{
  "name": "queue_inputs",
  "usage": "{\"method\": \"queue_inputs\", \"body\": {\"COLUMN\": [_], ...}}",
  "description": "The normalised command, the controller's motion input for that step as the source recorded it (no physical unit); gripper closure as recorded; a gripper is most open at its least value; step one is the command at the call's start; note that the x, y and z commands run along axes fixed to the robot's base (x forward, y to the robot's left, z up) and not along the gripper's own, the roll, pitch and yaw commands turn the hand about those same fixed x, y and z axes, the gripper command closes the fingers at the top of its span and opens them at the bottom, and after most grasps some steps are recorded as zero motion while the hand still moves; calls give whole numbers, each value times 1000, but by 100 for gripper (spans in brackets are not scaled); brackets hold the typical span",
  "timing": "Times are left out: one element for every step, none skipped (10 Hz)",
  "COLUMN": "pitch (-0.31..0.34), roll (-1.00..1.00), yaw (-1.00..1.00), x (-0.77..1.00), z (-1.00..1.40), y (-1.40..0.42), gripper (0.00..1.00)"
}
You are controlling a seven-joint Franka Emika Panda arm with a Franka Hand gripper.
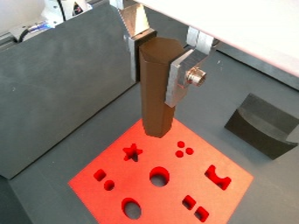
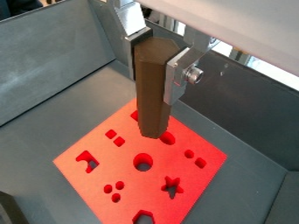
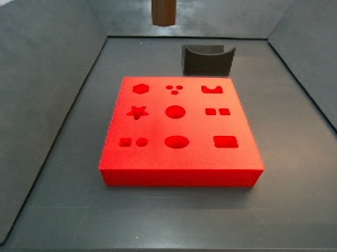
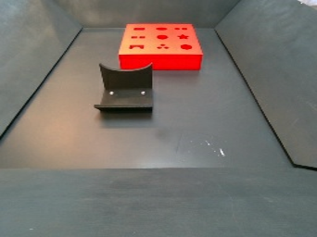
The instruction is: Insert the hexagon object.
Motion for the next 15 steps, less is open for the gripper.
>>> {"method": "queue_inputs", "body": {"pitch": [-14, 0, -76, -141, -249, -297, -260, -244, -210, -91, -21, 0, 130, 170, 213], "roll": [54, 126, 31, -70, -206, -43, 54, 119, 114, 233, 190, 93, 59, 81, 111], "yaw": [0, 0, -163, -83, 0, -111, -163, -129, -143, -140, -31, 0, 46, 74, 109], "x": [-229, 126, 0, -3, 29, 0, -103, -129, -120, -223, -297, -303, -57, -137, -63], "z": [-177, -263, -394, -346, -431, -489, -609, -669, -651, -549, -443, -571, -860, -717, -623], "y": [0, 489, 843, 860, 860, 500, 340, 23, -89, -134, -40, 0, 0, 0, -14], "gripper": [100, 100, 100, 100, 100, 100, 100, 100, 100, 100, 100, 100, 100, 100, 100]}}
